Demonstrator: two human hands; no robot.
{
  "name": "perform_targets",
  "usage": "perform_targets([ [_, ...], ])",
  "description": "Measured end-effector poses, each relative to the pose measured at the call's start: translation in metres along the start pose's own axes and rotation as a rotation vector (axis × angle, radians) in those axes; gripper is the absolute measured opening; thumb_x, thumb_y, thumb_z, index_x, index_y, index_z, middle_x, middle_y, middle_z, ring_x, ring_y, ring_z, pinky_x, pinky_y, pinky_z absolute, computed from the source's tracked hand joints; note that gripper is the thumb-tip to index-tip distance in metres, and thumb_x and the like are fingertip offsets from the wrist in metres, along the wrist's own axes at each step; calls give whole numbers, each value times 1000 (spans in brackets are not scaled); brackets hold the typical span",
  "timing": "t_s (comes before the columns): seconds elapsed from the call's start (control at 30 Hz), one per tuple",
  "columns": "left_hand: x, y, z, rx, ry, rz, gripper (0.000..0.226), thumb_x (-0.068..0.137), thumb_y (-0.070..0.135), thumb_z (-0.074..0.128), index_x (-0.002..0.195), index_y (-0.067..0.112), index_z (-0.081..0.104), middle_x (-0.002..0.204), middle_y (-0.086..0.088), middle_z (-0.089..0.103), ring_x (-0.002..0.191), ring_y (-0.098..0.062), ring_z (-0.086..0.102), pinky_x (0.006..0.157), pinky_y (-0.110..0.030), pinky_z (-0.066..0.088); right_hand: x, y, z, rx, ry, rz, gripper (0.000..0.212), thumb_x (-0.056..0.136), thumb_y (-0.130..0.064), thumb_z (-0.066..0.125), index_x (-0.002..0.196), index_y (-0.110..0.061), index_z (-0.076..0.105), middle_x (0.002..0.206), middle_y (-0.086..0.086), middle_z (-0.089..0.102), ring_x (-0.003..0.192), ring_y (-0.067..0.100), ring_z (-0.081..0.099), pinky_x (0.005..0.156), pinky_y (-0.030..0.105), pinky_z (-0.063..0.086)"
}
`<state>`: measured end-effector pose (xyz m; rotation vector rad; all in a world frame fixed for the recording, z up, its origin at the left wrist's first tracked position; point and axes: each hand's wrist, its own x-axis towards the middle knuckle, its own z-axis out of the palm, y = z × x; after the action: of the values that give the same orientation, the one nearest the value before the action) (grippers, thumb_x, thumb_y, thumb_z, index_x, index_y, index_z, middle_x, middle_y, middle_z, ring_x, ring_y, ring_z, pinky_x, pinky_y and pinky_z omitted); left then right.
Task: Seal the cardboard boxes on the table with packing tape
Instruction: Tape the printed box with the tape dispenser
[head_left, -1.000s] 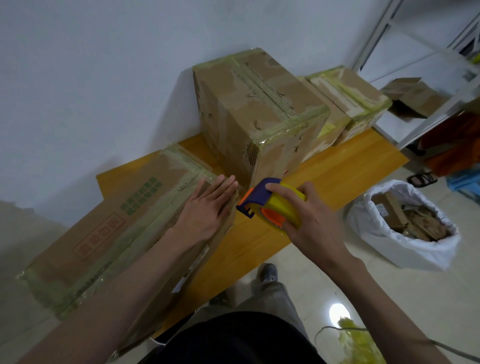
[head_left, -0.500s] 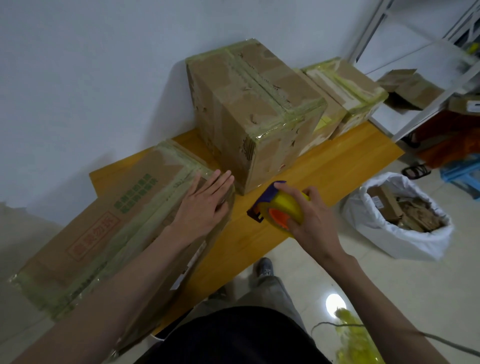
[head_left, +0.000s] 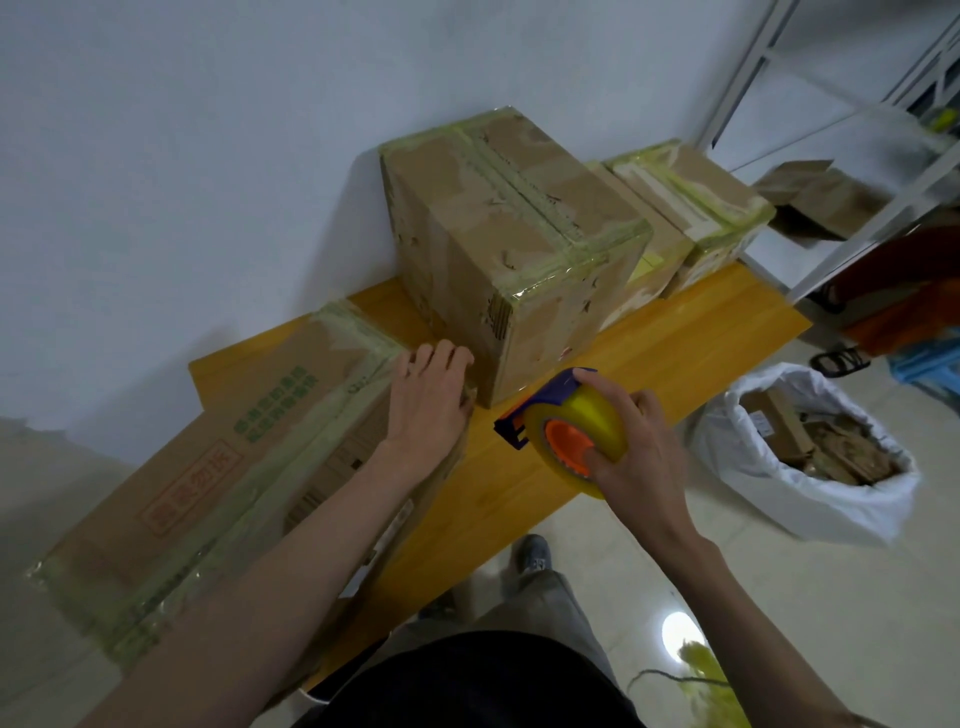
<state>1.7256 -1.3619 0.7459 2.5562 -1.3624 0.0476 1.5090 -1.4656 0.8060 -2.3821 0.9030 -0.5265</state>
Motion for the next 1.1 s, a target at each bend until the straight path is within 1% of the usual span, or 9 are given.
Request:
perform_targets([
  [0.1, 0, 2, 3, 34, -21, 3, 55, 80, 27, 78, 127, 21, 51, 123, -1, 49, 110, -22, 49, 95, -39, 43, -1, -2, 0, 1, 4, 1, 68, 89, -25, 76, 142, -50, 42, 107, -1, 44, 74, 1, 44, 56, 12, 30],
  [0.17, -2, 0, 4, -12, -32, 7, 60, 84, 38, 76, 134, 20, 48, 137, -2, 46, 125, -22, 47, 106, -41, 41, -2, -3, -1, 27, 20, 0, 68, 89, -24, 77, 140, -51, 42, 106, -2, 44, 75, 0, 45, 57, 12, 35],
  [0.27, -14, -12, -1, -83, -56, -10, 74, 97, 63, 46, 154, 20, 31, 164, -1, 23, 152, -21, 19, 124, -41, 14, -2, -6, -2, 116, 77, -11, 69, 88, -21, 78, 139, -49, 43, 106, -2, 43, 86, -8, 46, 65, 9, 39],
  [0.33, -28, -24, -9, -71, -107, 3, 79, 99, 71, 19, 160, 22, 9, 168, 4, -2, 155, -13, -4, 124, -36, -2, -1, -10, 0, 173, 120, -15, 69, 87, -18, 79, 141, -44, 47, 105, 0, 44, 85, -1, 46, 65, 11, 40],
  [0.4, -43, -36, -13, -69, -195, 58, 79, 97, 72, 5, 159, 25, -4, 166, 7, -15, 152, -8, -15, 123, -33, -12, 1, -14, 2, 210, 149, -24, 73, 84, -8, 80, 142, -40, 49, 105, 4, 46, 80, 7, 43, 68, 10, 39],
  [0.63, -41, -64, -11, -81, -252, 60, 78, 96, 74, -1, 159, 29, -7, 166, 11, -14, 152, -5, -14, 125, -42, -9, 12, -31, 15, 254, 148, -44, 87, 78, 3, 76, 143, -45, 46, 108, 0, 44, 91, 14, 45, 68, 12, 36],
  [0.87, -21, -96, -24, 60, -245, -9, 85, 91, 75, -9, 159, 23, -9, 165, 6, -18, 152, -10, -15, 124, -40, -13, 19, -41, 19, 273, 148, -76, 83, 78, 3, 77, 144, -40, 49, 108, -1, 44, 85, 5, 42, 71, 6, 38],
  [0.97, -13, -111, -24, 64, -244, -57, 90, 88, 77, -14, 160, 23, -9, 165, 6, -16, 152, -10, -14, 124, -40, -13, 22, -42, 19, 274, 150, -76, 85, 78, 4, 76, 143, -43, 48, 108, -1, 44, 94, -2, 45, 69, 7, 37],
  [1.1, -13, -114, -22, 39, -231, -58, 83, 93, 74, -6, 160, 24, -6, 165, 8, -13, 152, -9, -12, 124, -41, -10, 26, -43, 19, 277, 163, -73, 88, 75, 8, 75, 142, -42, 48, 107, 2, 46, 95, -2, 45, 69, 8, 38],
])
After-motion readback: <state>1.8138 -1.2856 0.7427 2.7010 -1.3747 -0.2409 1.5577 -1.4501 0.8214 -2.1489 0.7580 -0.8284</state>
